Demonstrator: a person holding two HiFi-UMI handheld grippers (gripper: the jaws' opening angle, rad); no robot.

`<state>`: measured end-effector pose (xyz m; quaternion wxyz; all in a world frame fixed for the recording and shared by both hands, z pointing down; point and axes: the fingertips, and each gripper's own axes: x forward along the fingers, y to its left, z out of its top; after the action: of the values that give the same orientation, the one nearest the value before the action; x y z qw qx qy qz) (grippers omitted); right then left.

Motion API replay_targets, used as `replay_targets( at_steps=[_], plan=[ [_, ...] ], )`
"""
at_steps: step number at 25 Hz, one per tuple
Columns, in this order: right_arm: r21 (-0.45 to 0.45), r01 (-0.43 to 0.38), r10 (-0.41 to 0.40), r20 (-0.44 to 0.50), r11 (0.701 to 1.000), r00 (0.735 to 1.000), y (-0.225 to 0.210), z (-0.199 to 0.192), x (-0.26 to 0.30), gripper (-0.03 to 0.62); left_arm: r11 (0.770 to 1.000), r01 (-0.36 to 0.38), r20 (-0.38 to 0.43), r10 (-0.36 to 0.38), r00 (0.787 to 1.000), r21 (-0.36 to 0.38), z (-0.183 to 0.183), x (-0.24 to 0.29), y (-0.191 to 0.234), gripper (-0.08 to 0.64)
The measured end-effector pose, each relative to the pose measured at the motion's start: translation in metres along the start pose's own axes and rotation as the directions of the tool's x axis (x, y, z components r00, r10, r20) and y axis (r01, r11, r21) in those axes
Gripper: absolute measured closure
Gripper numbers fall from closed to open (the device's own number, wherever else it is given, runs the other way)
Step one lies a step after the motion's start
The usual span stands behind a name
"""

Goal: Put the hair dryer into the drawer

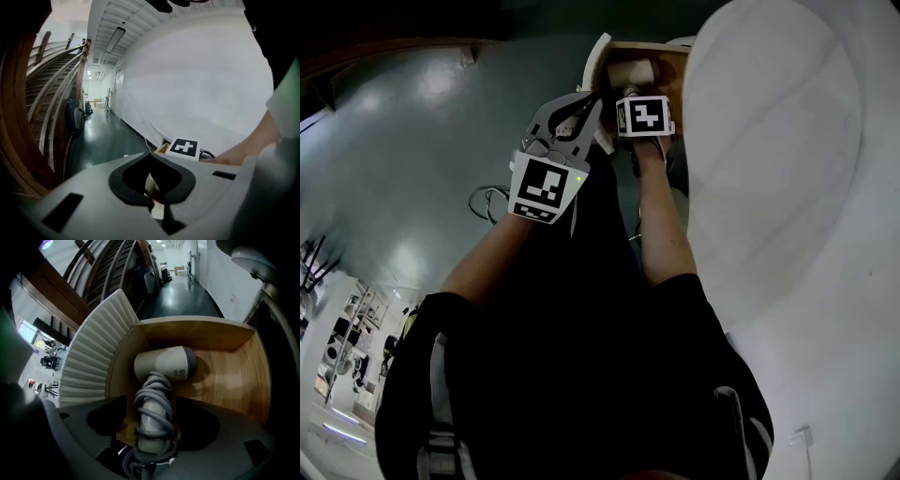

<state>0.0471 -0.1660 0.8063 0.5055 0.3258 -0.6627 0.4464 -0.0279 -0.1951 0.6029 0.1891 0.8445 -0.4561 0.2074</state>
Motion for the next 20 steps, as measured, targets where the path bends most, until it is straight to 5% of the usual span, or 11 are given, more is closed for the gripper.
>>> replay_targets(
  at_steps=[9, 15, 20],
  plan=[
    [-0.147, 0.182, -0.155, 0.178, 0.972, 0.972, 0.016, 0.003, -0.07, 0.268, 1.0, -0.009, 0.047, 0.008, 0.999, 0.026, 0.021, -0.031, -0.009, 0.551],
    [-0.19, 0.318, -0.226, 0.391, 0.929, 0.892, 0.037, 0.014, -0.14, 0.518, 0.998, -0.022, 0.105, 0.015, 0.994, 0.058, 0.042, -0.062, -0.02, 0.551],
    [-0.184, 0.385, -0.25, 0.502, 0.904, 0.828, 0.049, 0.01, -0.195, 0.568, 0.997, -0.045, 0.148, 0.036, 0.988, 0.058, 0.058, -0.082, -0.027, 0.551]
  ],
)
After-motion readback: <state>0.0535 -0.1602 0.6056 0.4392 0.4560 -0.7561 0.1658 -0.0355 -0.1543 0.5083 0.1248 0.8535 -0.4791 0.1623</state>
